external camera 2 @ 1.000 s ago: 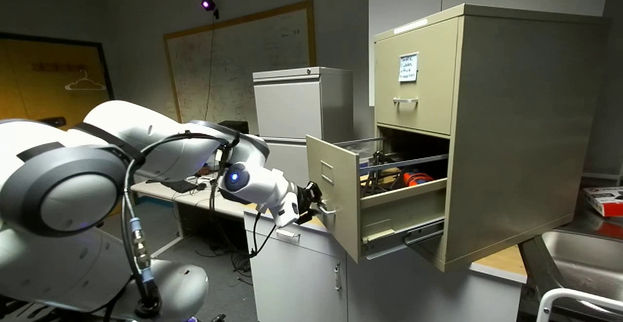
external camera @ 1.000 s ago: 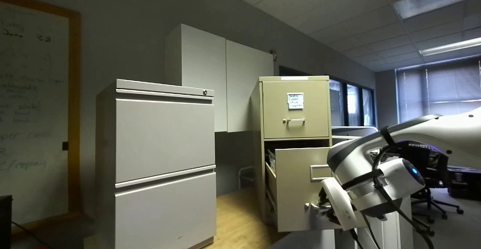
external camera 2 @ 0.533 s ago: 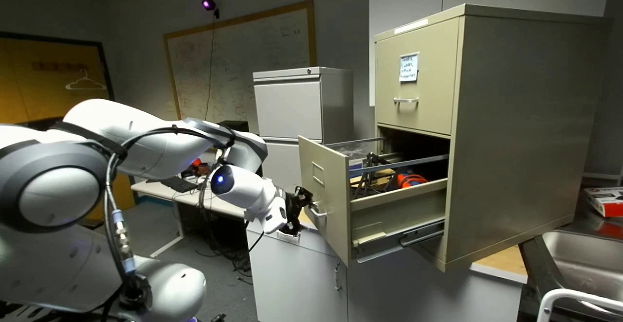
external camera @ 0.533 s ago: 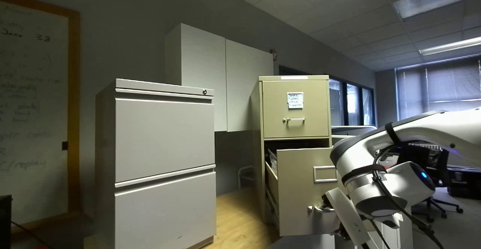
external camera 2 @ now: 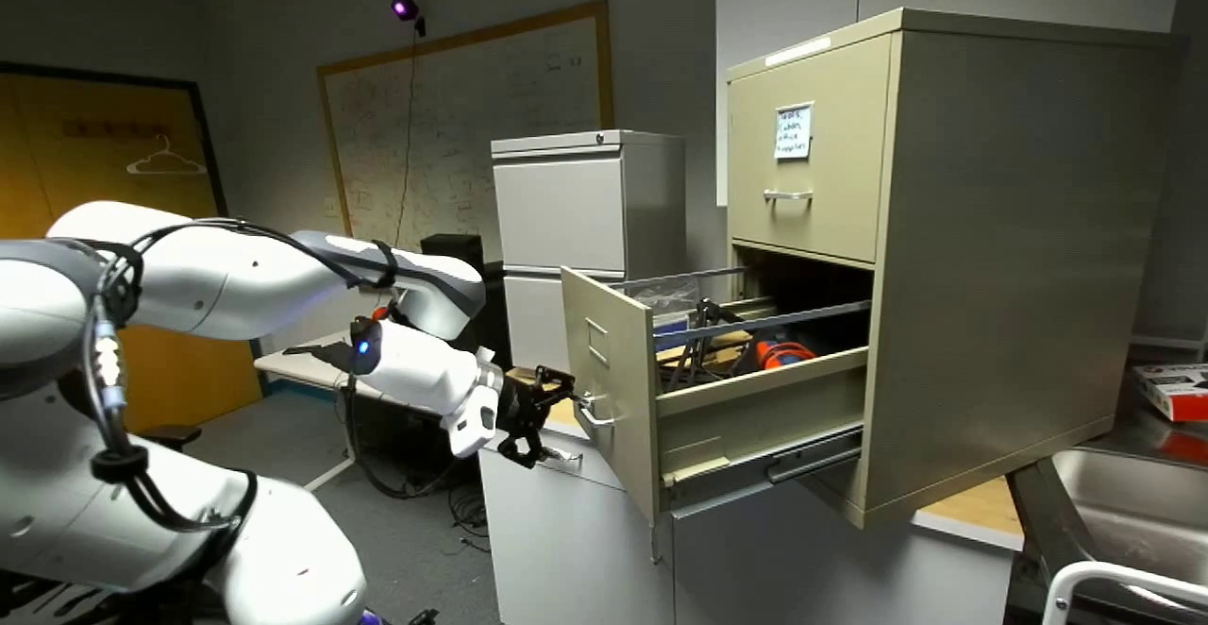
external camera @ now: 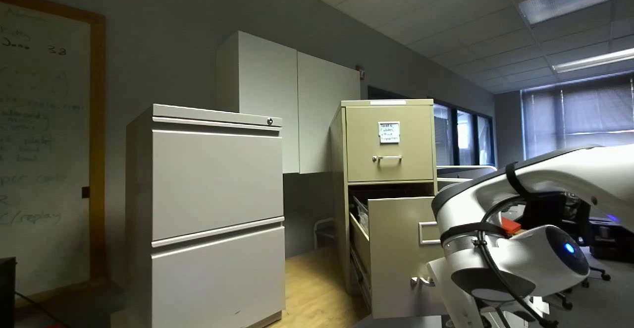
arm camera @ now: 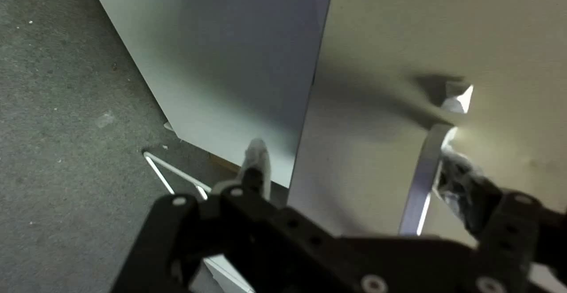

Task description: Open the bottom drawer of the beige file cabinet

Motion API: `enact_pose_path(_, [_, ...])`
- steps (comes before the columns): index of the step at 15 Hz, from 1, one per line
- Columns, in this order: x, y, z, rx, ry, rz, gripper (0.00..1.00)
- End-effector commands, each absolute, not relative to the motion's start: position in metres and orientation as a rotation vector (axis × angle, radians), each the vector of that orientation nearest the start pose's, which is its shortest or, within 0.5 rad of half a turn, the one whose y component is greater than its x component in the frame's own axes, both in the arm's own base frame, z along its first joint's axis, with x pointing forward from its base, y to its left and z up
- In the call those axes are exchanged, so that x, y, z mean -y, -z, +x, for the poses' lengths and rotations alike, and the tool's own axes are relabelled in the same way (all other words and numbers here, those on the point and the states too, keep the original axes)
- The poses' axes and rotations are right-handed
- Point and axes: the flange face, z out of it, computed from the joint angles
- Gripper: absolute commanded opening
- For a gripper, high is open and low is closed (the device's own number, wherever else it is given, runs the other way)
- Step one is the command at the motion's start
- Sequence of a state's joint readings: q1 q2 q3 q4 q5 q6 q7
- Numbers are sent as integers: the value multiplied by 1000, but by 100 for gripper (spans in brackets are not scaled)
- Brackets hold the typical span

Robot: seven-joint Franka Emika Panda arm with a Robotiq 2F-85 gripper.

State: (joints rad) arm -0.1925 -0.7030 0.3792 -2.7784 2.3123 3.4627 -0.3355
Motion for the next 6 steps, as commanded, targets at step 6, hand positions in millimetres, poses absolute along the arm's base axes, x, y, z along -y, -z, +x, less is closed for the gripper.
enact_pose_path(6, [-43, -377, 256, -1973, 1259, -1449, 100])
